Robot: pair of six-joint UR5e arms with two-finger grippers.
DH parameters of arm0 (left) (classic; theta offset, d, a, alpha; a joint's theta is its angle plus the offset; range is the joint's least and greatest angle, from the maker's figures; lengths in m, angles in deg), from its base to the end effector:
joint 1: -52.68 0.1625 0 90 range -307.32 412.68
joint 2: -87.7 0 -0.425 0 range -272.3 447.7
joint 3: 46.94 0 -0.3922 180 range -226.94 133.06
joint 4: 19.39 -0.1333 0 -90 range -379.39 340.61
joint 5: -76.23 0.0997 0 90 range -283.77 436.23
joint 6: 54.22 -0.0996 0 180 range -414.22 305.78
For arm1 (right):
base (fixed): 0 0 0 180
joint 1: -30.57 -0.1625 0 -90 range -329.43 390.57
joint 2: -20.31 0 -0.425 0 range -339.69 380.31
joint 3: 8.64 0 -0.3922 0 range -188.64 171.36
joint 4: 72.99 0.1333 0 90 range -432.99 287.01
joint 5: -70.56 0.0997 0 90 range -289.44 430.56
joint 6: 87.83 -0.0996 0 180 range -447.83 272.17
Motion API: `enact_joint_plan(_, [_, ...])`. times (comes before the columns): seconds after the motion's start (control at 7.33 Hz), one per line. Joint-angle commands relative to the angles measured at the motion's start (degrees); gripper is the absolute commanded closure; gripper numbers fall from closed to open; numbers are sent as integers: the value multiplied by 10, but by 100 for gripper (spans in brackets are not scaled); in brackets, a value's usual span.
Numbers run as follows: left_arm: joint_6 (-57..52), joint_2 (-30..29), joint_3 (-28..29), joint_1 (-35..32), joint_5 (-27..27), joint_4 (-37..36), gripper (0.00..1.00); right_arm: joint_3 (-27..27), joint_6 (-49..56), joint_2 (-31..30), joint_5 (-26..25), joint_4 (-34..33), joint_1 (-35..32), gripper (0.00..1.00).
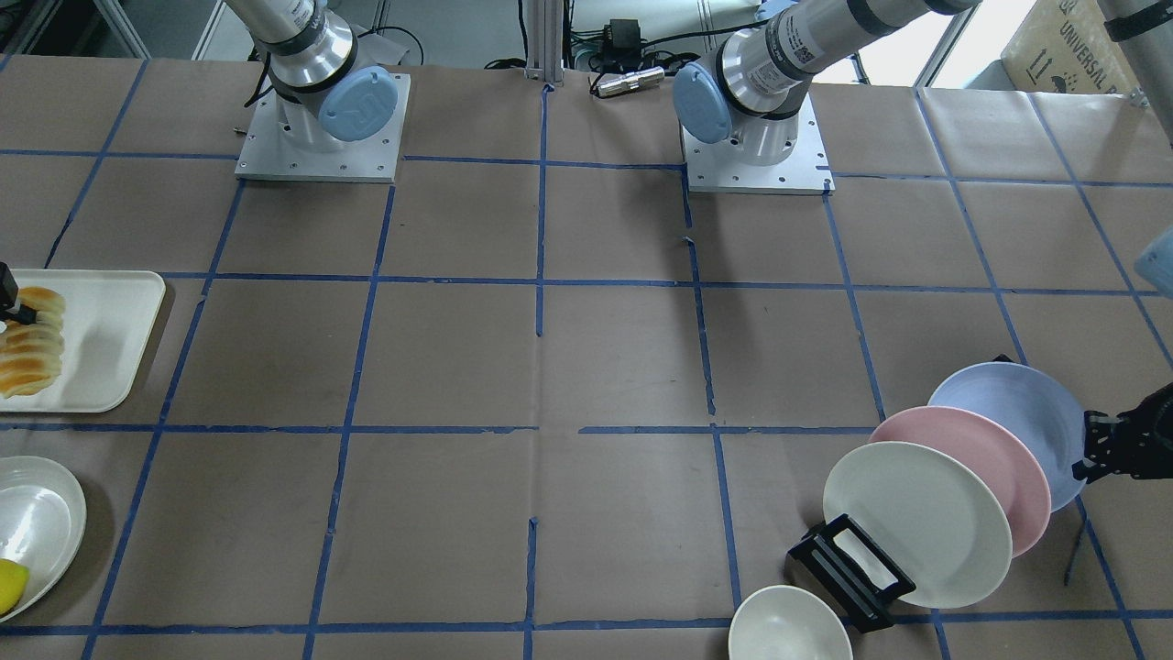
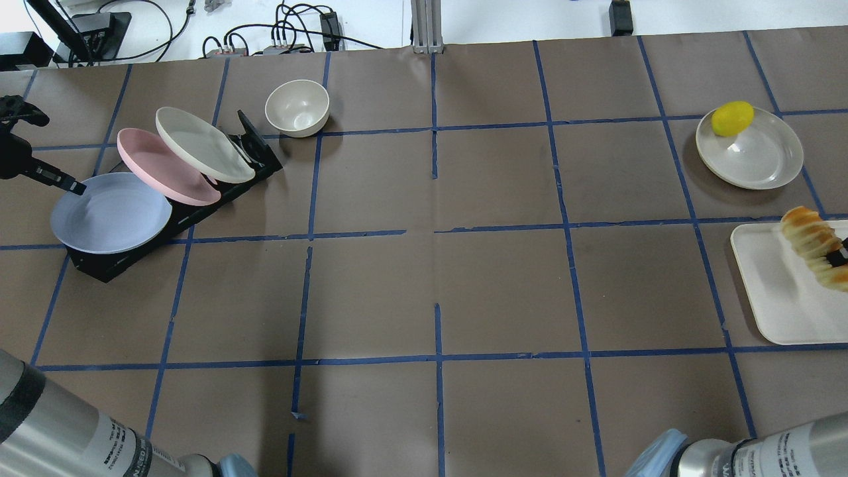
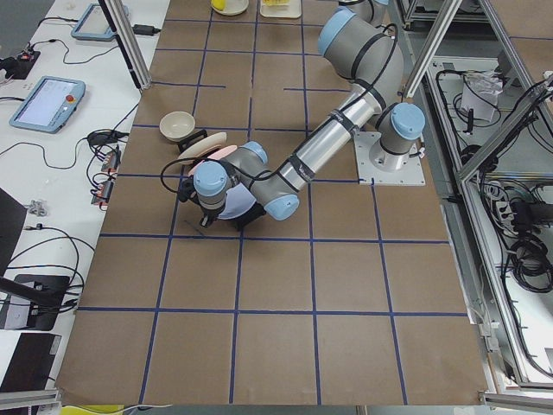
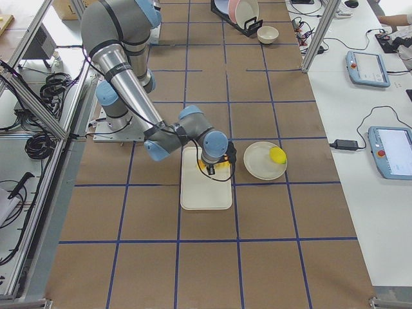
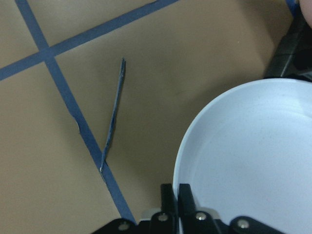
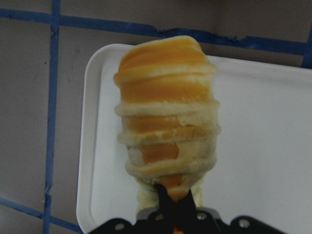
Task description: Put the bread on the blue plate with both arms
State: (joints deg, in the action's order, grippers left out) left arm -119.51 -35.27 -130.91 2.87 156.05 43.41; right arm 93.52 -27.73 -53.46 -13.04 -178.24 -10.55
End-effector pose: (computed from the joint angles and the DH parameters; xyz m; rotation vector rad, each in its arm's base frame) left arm 0.3242 -0.6177 0.2438 -0.6590 -2.9573 0.2190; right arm -0.3106 -0.4629 0.2650 -0.2640 2.8778 0.0618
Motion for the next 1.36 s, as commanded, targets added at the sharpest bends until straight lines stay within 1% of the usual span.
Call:
enact_joint_plan(0.0, [3, 36, 18, -4, 11, 59, 98, -49, -39, -59, -12, 75, -67, 96])
enact_joint_plan(0.14, [6, 59, 25, -4, 10, 98, 98, -52, -73, -88, -16, 93, -105, 96])
enact_joint_plan(0.41, [6, 111, 24, -3, 12, 160, 98, -50, -190, -161, -16, 151, -183, 96])
enact_joint_plan(0.55, [7, 141, 24, -3, 12, 200, 98, -50, -244, -192, -15, 173, -225, 96])
enact_joint_plan(0.68, [10, 183, 21, -4, 13, 256, 98, -49, -289, -220, -12, 195, -261, 96])
enact_joint_plan(0.82, [69, 231, 4, -7, 10, 298, 98, -45, -334, -246, -7, 211, -296, 97])
enact_joint_plan(0.95, [110, 265, -19, -32, 10, 299, 98, -43, -389, -262, -9, 218, -339, 97])
enact_joint_plan(1.09, [166, 290, -59, -81, 8, 291, 98, -42, -433, -269, -10, 230, -378, 98])
enact_joint_plan(1.23, [267, 302, -99, -141, 8, 249, 98, -42, -461, -269, -12, 230, -401, 99])
